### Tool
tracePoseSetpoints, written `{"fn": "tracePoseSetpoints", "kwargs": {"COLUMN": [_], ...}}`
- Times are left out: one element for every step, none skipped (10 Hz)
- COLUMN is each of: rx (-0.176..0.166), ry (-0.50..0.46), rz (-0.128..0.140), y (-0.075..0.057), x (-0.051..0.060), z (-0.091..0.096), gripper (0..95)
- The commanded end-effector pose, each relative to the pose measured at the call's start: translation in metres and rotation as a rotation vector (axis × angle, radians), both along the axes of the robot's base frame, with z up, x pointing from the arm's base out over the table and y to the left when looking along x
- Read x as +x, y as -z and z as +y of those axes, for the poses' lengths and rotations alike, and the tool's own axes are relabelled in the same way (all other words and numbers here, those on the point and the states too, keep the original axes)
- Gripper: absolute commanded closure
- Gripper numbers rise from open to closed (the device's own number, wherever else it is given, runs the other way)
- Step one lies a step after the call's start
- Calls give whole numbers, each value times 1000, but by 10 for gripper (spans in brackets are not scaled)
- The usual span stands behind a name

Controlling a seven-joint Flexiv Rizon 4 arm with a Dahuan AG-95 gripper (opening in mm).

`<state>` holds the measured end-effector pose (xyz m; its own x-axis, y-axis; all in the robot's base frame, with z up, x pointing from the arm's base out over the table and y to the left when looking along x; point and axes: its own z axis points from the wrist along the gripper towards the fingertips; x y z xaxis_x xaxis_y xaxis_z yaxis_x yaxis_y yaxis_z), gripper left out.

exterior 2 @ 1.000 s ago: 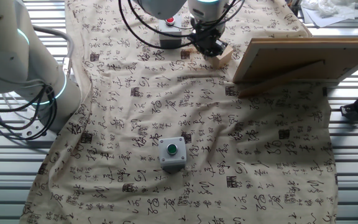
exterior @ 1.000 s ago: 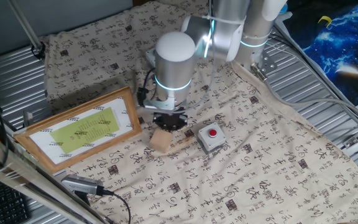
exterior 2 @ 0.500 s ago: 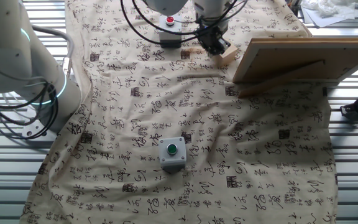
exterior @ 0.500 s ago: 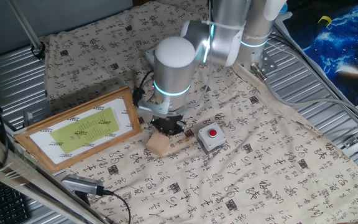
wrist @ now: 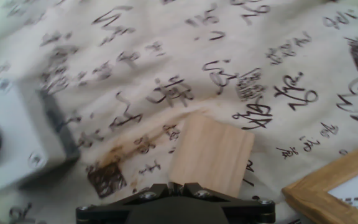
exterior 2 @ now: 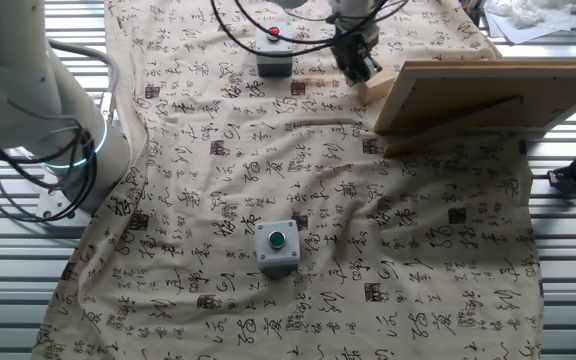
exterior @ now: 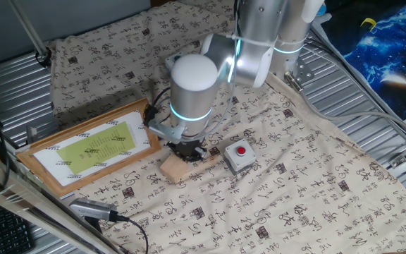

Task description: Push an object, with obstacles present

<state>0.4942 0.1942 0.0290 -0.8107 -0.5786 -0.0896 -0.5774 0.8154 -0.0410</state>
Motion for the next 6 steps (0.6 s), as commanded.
{"fn": "tracePoseSetpoints", "kwargs": {"rx": [-2,3,11,11,11,7], "ry": [25,39,39,39,50,57], "rz": [4,-4,-16,-21,-21,-20], "y": [-1,0,3,5,5,5], "x": [9,16,17,18,18,18], "z": [2,0,-3,-6,-6,-6], "gripper": [950,950,950,950,950,950]}}
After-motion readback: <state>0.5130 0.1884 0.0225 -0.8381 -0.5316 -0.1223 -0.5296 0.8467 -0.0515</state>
